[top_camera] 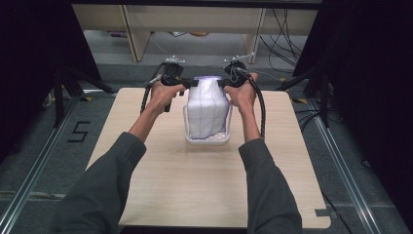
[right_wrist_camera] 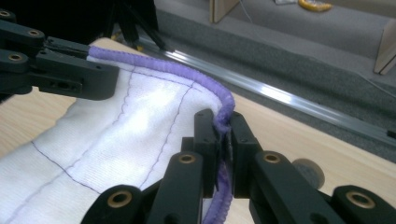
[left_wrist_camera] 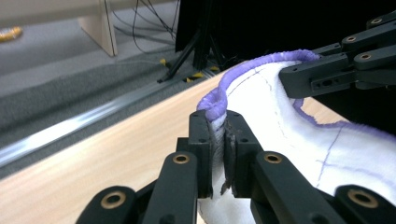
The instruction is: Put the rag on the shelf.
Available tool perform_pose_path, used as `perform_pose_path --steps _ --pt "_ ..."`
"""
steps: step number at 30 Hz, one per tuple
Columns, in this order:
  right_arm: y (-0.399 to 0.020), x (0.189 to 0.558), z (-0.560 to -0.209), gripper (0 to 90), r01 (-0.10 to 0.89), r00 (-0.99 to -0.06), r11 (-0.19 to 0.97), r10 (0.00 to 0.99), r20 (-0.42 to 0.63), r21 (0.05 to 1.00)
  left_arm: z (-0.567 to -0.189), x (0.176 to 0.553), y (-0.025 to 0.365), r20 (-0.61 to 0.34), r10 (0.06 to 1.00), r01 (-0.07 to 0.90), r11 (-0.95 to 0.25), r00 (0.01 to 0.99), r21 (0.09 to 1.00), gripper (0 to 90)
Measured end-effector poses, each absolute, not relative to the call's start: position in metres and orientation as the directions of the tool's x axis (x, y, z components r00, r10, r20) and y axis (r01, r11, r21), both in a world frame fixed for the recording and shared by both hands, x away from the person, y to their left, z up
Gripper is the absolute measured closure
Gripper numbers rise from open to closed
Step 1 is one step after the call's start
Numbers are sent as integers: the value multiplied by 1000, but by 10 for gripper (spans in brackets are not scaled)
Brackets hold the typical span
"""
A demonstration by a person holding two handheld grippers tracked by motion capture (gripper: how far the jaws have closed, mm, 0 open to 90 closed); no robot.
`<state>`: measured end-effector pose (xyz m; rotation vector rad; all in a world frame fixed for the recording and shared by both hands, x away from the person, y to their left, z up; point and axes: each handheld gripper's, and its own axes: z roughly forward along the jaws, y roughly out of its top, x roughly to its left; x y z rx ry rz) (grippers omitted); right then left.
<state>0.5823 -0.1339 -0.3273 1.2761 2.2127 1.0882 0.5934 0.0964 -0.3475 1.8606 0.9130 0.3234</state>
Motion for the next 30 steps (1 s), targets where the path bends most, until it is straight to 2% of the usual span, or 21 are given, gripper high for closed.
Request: perform_pose_path --steps 16,20,21,23,24,30 --pt "-132 587 -350 825 628 -530 335 845 70 702 -368 589 95 -181 696 509 -299 695 807 821" --pt "-132 587 -350 794 637 -521 331 850 73 696 -368 588 94 -179 696 513 -306 695 802 818" --pt "-133 587 -351 758 642 -517 339 854 62 687 -368 587 92 -187 698 517 -297 691 803 815" --pt "-135 588 -352 714 644 -504 328 862 60 691 -368 586 93 -196 694 529 -303 692 793 794" --pt "-136 588 -351 703 650 -494 318 867 66 691 -368 586 93 -196 694 529 -303 692 793 759" --pt "-143 588 -346 644 633 -487 306 872 58 712 -360 583 98 -206 709 529 -269 675 805 676"
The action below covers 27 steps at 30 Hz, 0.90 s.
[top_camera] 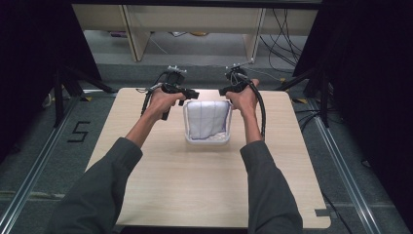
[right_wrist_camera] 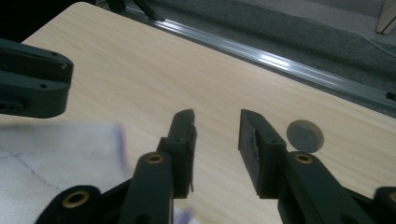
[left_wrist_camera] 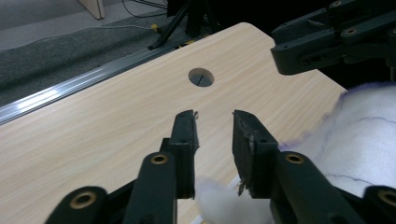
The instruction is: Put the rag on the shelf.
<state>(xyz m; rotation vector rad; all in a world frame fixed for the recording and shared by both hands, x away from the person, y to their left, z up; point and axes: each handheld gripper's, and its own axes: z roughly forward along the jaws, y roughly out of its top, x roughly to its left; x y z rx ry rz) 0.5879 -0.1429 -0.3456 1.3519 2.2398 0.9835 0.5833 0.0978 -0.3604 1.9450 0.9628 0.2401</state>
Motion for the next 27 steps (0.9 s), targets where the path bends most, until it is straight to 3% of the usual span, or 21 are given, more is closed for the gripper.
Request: perform_pose_path --steps 7,11,19,27 --pt "-151 582 -336 607 622 -476 293 878 53 726 -354 577 104 -184 713 522 -289 677 803 634" --pt "-154 578 -333 595 615 -484 279 872 73 737 -349 573 107 -149 734 511 -297 662 806 562" --pt "-156 570 -330 559 609 -490 286 869 68 740 -345 565 120 -166 741 528 -285 651 800 438" --pt "-160 559 -327 505 589 -507 284 859 72 756 -345 554 132 -192 741 532 -253 643 808 377"
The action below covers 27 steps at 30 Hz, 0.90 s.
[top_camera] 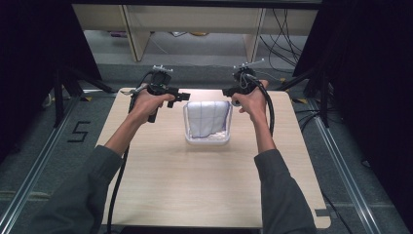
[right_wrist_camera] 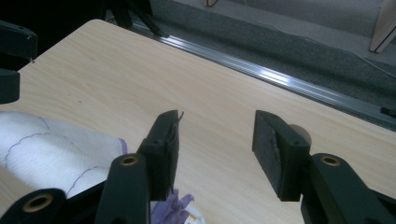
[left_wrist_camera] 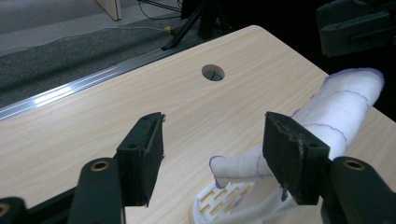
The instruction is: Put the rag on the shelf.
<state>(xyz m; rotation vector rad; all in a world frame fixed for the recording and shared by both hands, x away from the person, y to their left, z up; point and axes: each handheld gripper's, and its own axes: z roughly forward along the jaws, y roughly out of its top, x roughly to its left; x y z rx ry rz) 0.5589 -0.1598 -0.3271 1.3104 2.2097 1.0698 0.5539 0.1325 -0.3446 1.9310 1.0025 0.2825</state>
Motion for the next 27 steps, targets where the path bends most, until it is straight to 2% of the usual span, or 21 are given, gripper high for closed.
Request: perform_pose_path --steps 6,14,17,18,21,27 --pt "-166 543 -322 463 586 -500 263 862 86 767 -345 539 140 -208 731 521 -228 650 823 353" --pt "-174 521 -320 450 534 -549 290 833 65 795 -347 515 144 -212 704 503 -234 678 832 350" --pt "-174 514 -319 446 556 -541 279 836 86 783 -348 509 144 -214 698 503 -237 683 831 345" --pt "-176 511 -320 441 523 -562 301 825 57 797 -349 504 144 -219 688 501 -239 692 832 344" --pt "-176 505 -321 438 526 -561 293 825 68 799 -350 498 145 -222 674 495 -242 705 835 343" --pt "-180 490 -323 427 505 -586 298 808 69 810 -353 480 146 -228 654 488 -246 721 837 297"
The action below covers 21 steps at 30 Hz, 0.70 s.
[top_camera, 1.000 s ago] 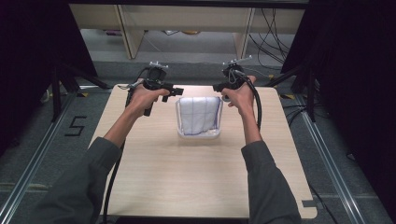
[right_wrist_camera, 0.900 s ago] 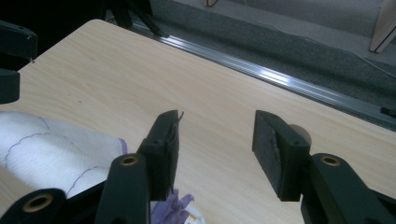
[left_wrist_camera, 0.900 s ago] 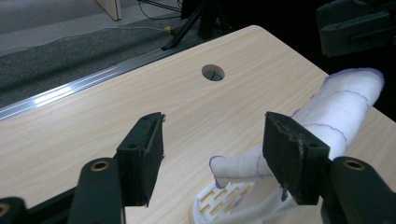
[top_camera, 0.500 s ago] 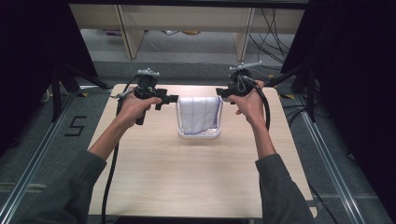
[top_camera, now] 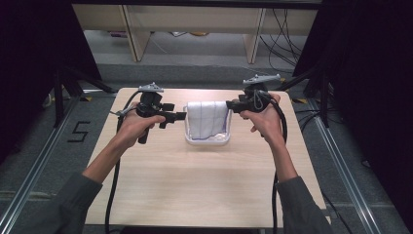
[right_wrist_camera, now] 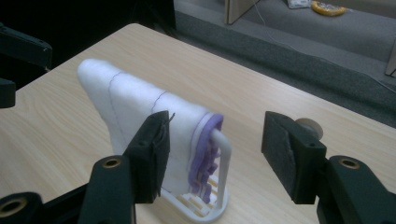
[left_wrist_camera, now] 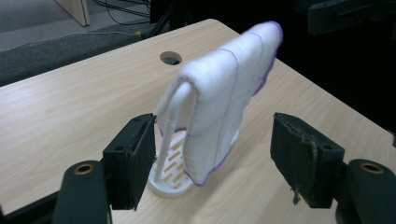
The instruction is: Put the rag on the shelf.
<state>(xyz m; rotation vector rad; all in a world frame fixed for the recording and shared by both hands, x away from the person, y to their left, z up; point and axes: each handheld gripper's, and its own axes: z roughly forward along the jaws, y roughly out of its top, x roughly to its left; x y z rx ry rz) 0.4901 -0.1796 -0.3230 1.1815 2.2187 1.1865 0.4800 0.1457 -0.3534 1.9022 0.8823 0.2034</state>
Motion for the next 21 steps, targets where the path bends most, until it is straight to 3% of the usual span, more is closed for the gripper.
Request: perform_pose_path --steps 21 --pt "-178 445 -338 406 469 -636 316 769 66 825 -378 438 160 -255 619 485 -234 742 843 269"
